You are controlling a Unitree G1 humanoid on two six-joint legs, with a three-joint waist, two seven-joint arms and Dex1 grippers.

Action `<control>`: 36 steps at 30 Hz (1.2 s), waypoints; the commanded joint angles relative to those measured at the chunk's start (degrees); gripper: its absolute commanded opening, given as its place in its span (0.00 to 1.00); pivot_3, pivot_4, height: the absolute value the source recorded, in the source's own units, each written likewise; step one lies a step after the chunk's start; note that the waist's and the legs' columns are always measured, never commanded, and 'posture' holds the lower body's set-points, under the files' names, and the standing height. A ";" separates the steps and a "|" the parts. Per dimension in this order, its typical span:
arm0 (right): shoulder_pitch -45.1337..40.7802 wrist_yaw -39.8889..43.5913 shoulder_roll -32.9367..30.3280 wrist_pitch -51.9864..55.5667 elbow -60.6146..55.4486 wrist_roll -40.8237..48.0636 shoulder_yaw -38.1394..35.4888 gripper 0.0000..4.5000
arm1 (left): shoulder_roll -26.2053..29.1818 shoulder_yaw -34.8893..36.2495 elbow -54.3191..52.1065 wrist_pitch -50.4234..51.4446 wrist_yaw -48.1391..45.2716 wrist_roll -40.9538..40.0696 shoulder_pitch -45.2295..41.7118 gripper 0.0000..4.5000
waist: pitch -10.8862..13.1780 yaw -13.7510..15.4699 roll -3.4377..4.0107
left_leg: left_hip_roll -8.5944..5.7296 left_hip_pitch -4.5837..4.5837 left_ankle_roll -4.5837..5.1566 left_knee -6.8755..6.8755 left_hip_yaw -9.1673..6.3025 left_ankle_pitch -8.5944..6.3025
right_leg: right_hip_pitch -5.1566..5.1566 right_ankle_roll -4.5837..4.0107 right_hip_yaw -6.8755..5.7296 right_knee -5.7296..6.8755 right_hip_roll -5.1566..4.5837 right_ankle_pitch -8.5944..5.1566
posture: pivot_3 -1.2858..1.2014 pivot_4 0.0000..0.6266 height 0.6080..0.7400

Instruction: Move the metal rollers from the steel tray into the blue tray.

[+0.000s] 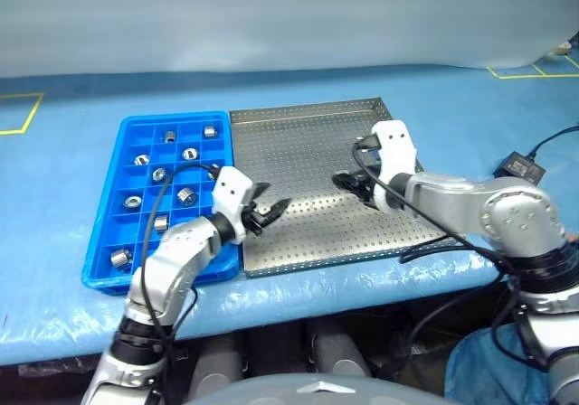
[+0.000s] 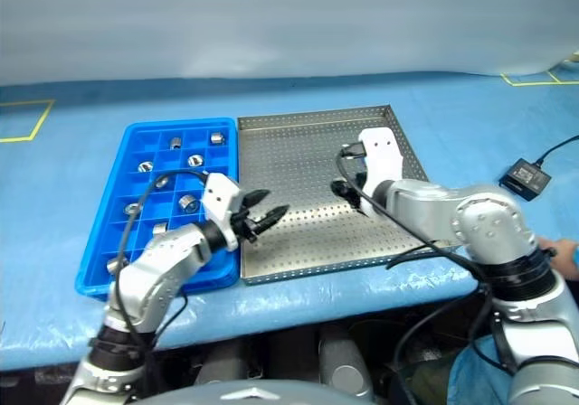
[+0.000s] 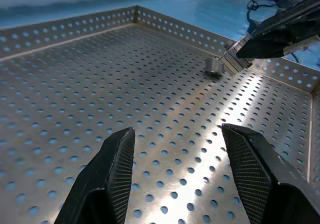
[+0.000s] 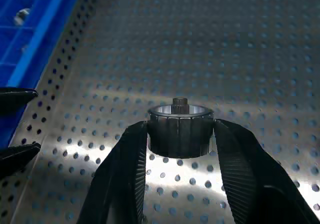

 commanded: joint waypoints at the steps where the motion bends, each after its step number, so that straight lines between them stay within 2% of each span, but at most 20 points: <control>1: 0.71 12.72 4.68 -6.22 -4.47 -16.14 5.78 0.37 | 3.52 3.95 -6.43 1.77 0.41 -0.28 1.17 0.67 | 0.00 0.72 0.00 | -0.02 -0.08 0.00 0.00 0.02 0.00 | -0.08 0.00 0.00 -0.01 -0.03 0.00 | 0.51 0.24 1.00; 5: 0.30 29.81 11.29 -13.70 -4.44 -30.48 15.05 0.37 | 9.81 8.53 -11.24 3.82 1.25 1.64 4.31 0.67 | 0.01 1.84 -0.02 | -0.06 -0.36 -0.01 0.06 0.04 0.00 | -0.31 0.02 -0.08 -0.02 -0.15 0.02 | 0.53 0.24 1.00; 7: -2.17 34.05 14.47 -16.50 -0.66 -39.81 20.51 0.37 | 13.26 11.04 -11.68 4.39 2.62 4.31 6.91 0.67 | 0.01 2.21 -0.02 | -0.07 -0.32 -0.01 0.05 0.02 0.00 | -0.31 0.00 -0.16 0.00 -0.19 0.02 | 0.54 0.24 1.00; 11: -6.56 40.58 22.25 -19.23 5.15 -50.50 26.59 0.37 | 16.94 14.97 -12.41 5.03 2.71 5.76 11.05 0.67 | 0.02 3.29 -0.07 | -0.03 -0.16 -0.14 0.07 0.08 0.08 | -0.25 -0.43 -0.22 0.02 -0.22 -0.07 | 0.56 0.24 1.00; 16: -7.60 47.54 31.10 -19.61 8.16 -55.80 28.80 0.37 | 17.87 20.19 -13.41 6.40 3.10 6.26 16.78 0.67 | 0.00 4.81 -0.11 | 0.05 -0.03 -0.27 0.00 -0.02 0.15 | -0.26 -0.65 -0.43 0.10 -0.21 -0.10 | 0.57 0.24 1.00; 19: -6.11 49.94 34.19 -18.80 9.40 -58.76 30.72 0.37 | 17.11 22.43 -13.07 6.87 3.31 6.26 19.81 0.67 | -0.05 5.23 -0.18 | 0.05 0.03 -0.33 -0.04 -0.14 0.14 | -0.31 -0.78 -0.63 0.08 -0.31 -0.17 | 0.57 0.24 1.00; 24: -4.20 52.30 35.67 -18.57 11.69 -63.80 30.91 0.37 | 15.96 23.04 -13.67 6.67 3.53 5.51 20.54 0.67 | -0.06 6.09 -0.20 | 0.02 0.07 -0.50 -0.05 -0.24 0.17 | -0.30 -0.97 -1.54 0.08 -1.16 -0.06 | 0.57 0.24 1.00; 29: -2.43 53.72 35.79 -17.44 12.64 -66.80 29.18 0.37 | 15.45 22.54 -13.52 6.78 3.64 5.44 19.49 0.67 | -0.07 6.10 -0.22 | 0.18 0.09 -0.71 -0.10 -0.30 0.25 | -0.31 -1.18 -1.85 0.08 -1.18 0.07 | 0.57 0.24 1.00; 34: -1.37 56.05 35.56 -17.25 11.59 -69.00 28.92 0.75 | 15.04 21.15 -13.12 6.71 3.32 5.22 17.88 0.67 | -0.07 6.03 -0.23 | 0.25 0.07 -0.88 -0.31 -0.31 0.40 | -0.27 -1.32 -1.92 0.11 -1.09 0.08 | 0.57 0.24 1.00; 35: -1.17 56.07 35.56 -17.73 10.94 -69.52 28.41 0.81 | 14.62 20.83 -12.98 6.65 3.21 4.82 17.22 0.67 | -0.07 6.04 -0.22 | 0.26 0.07 -0.89 -0.33 -0.31 0.41 | -0.26 -1.33 -1.94 0.11 -1.06 0.07 | 0.56 0.24 1.00; 36: -0.88 55.78 35.70 -18.21 10.19 -69.83 27.32 0.81 | 14.13 20.43 -12.87 6.62 3.13 4.41 16.49 0.67 | -0.07 6.04 -0.22 | 0.27 0.07 -0.90 -0.36 -0.31 0.42 | -0.27 -1.34 -1.96 0.11 -1.03 0.06 | 0.56 0.24 1.00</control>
